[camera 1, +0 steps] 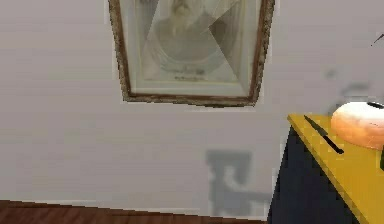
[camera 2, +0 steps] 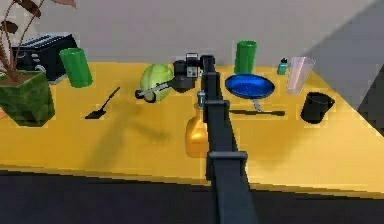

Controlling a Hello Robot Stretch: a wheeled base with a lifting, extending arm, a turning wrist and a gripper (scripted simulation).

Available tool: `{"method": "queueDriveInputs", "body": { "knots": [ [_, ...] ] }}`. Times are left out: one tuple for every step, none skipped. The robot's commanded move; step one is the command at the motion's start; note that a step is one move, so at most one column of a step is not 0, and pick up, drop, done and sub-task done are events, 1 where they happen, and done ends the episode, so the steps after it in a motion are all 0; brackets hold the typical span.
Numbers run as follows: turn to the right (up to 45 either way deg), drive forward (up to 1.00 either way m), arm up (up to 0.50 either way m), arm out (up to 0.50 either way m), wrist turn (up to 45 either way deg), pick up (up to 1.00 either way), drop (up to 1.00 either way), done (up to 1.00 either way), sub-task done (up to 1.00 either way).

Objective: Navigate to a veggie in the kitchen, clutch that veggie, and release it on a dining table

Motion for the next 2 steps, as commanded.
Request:
{"method": "queueDriveInputs", "body": {
  "knots": [
    [0.0, 0.00, 0.08, 0.00, 0.0, 0.00, 0.00, 0.00, 0.00],
    [0.0, 0.00, 0.00, 0.00, -45.0, 0.00, 0.00, 0.00, 0.00]
  ]
}}
